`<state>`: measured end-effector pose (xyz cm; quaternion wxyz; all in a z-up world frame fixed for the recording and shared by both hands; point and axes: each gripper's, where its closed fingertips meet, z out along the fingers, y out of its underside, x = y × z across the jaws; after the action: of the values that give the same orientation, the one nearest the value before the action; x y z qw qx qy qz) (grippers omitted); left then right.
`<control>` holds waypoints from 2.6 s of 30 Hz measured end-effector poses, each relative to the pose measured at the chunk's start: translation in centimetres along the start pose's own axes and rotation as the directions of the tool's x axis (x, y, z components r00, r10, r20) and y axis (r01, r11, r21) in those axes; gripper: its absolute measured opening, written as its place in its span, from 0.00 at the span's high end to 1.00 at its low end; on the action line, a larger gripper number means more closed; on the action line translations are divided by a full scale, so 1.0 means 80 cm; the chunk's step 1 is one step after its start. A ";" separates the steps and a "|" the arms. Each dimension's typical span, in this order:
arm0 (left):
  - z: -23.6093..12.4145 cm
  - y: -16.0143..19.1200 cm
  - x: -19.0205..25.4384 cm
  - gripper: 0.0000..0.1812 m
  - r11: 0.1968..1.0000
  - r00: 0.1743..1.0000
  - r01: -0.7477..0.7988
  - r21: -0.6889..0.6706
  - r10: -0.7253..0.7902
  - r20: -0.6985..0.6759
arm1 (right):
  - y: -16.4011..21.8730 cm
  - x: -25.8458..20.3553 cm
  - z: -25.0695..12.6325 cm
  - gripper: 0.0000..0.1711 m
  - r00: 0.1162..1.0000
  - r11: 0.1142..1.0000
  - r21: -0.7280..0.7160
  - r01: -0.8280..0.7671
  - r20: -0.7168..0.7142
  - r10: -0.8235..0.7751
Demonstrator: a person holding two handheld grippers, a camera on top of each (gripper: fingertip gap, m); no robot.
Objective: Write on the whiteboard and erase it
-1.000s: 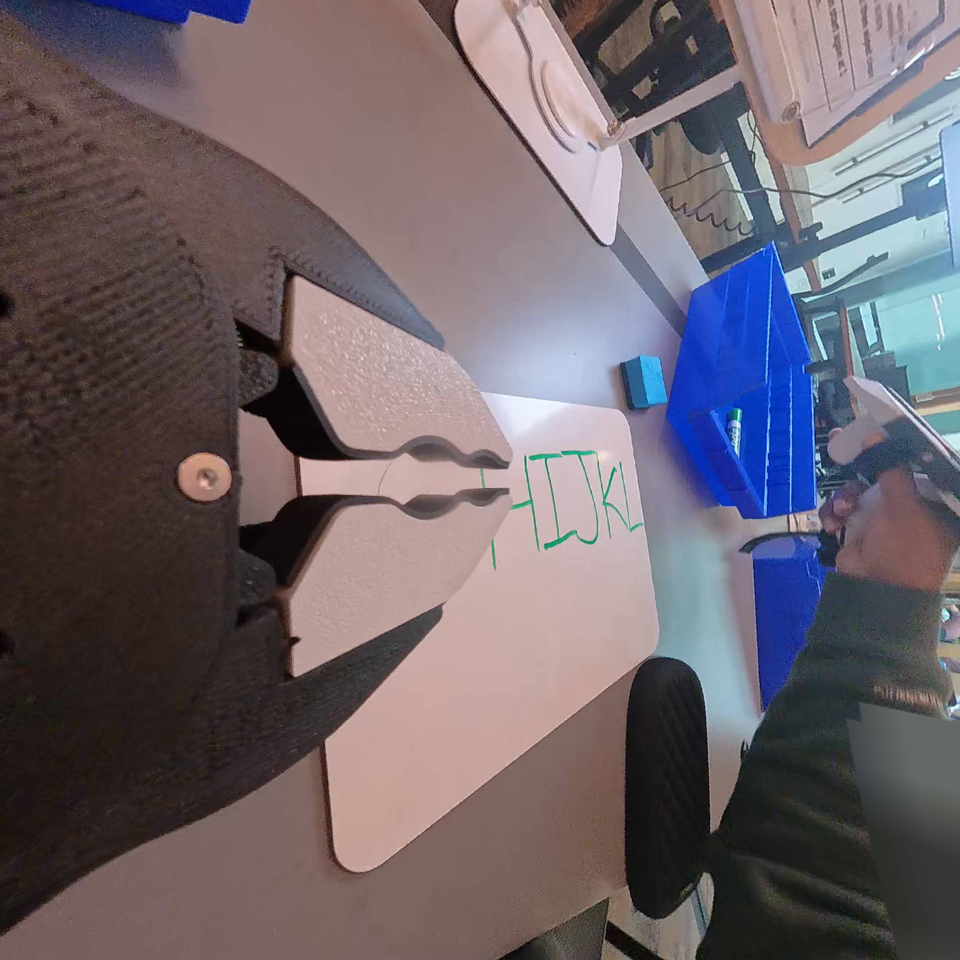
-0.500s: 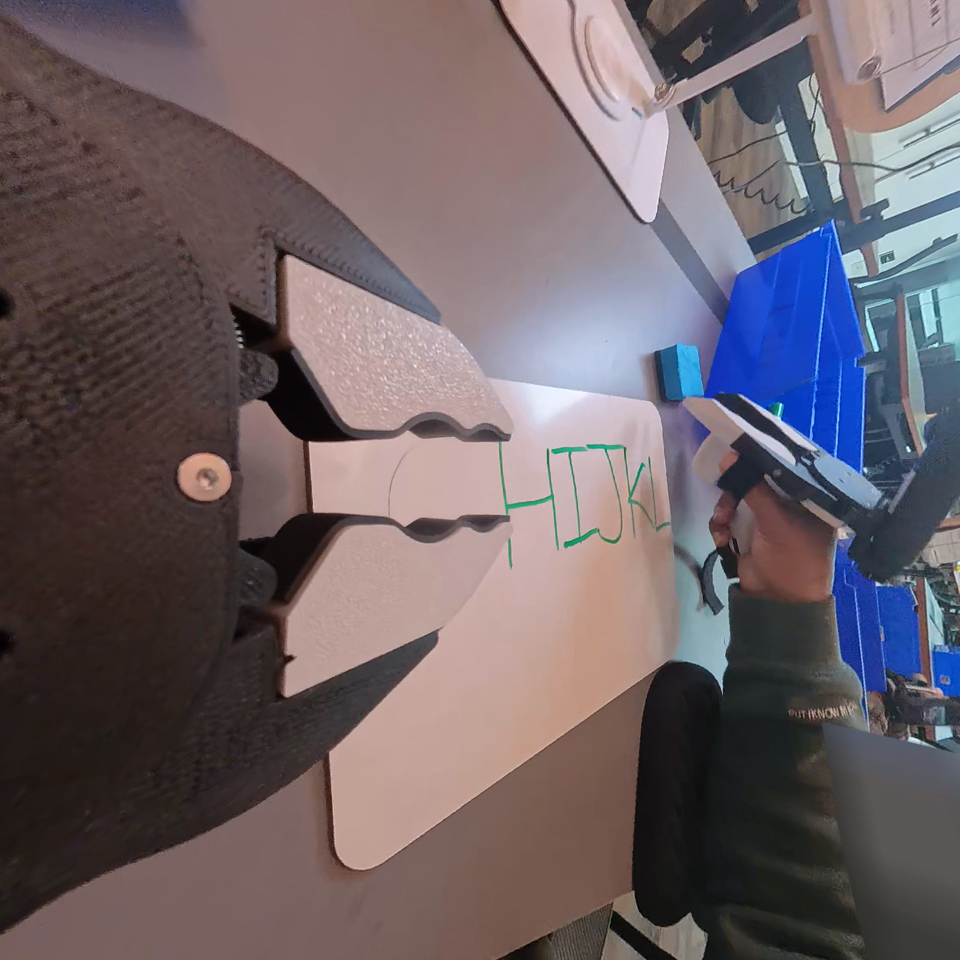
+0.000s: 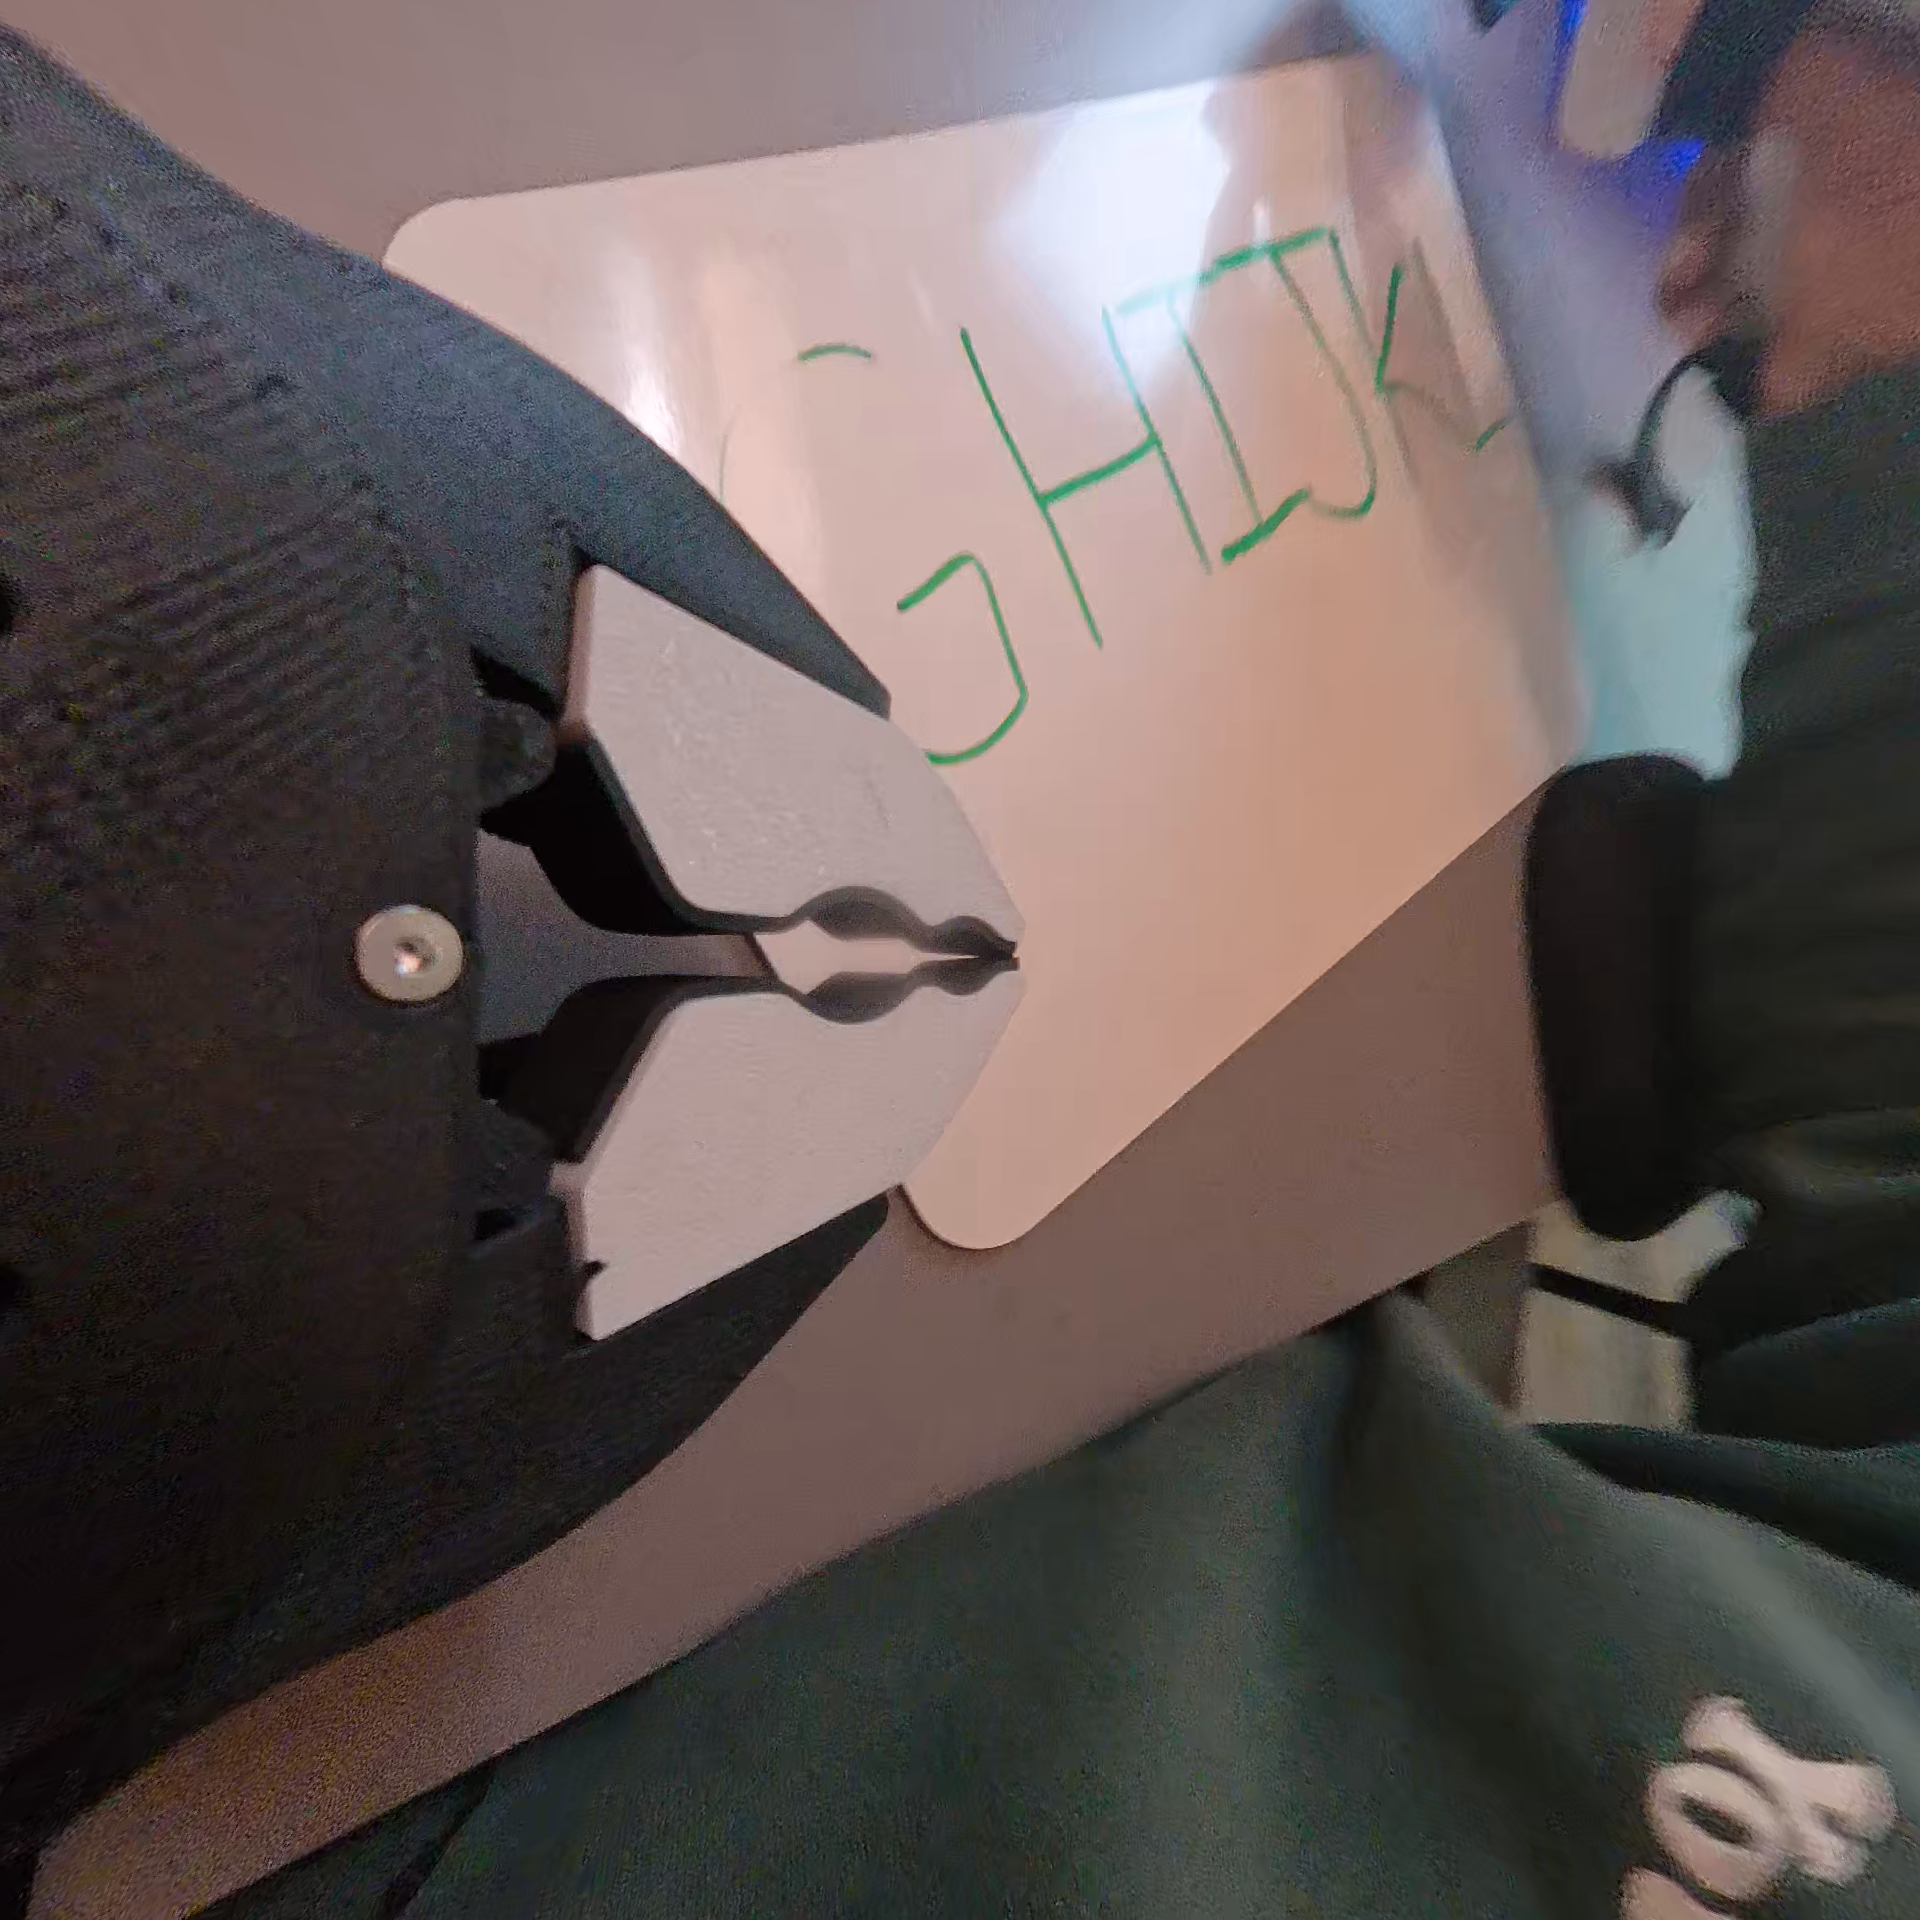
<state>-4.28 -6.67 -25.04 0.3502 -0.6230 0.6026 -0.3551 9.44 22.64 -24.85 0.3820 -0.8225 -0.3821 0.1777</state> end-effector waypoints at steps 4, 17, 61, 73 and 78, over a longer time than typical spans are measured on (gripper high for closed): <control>0.022 0.009 0.019 1.00 0.988 0.994 -0.109 -0.109 0.112 0.013 | 0.038 -0.060 -0.055 0.70 0.992 0.992 -0.079 0.099 0.092 -0.092; 0.055 0.025 0.027 1.00 0.918 0.949 -0.277 -0.285 0.308 0.072 | 0.101 -0.121 -0.061 0.71 0.977 0.959 -0.189 0.212 0.043 -0.207; 0.059 0.024 0.025 1.00 0.942 0.973 -0.192 -0.276 0.219 0.069 | 0.067 -0.133 -0.017 0.71 0.955 0.918 -0.271 0.291 0.139 -0.262; 0.057 0.025 0.024 1.00 0.940 0.972 -0.197 -0.277 0.225 0.072 | 0.070 -0.072 -0.029 0.63 0.983 0.941 -0.288 0.178 0.089 -0.159; 0.055 0.026 0.024 1.00 0.943 0.973 -0.191 -0.274 0.219 0.077 | 0.065 -0.069 -0.037 0.62 0.986 0.946 -0.282 0.159 0.098 -0.136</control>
<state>-1.46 -8.59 -29.03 0.3305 -0.6159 0.6868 -0.1995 10.15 14.79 -26.90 0.2548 -0.8310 -0.4790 0.1226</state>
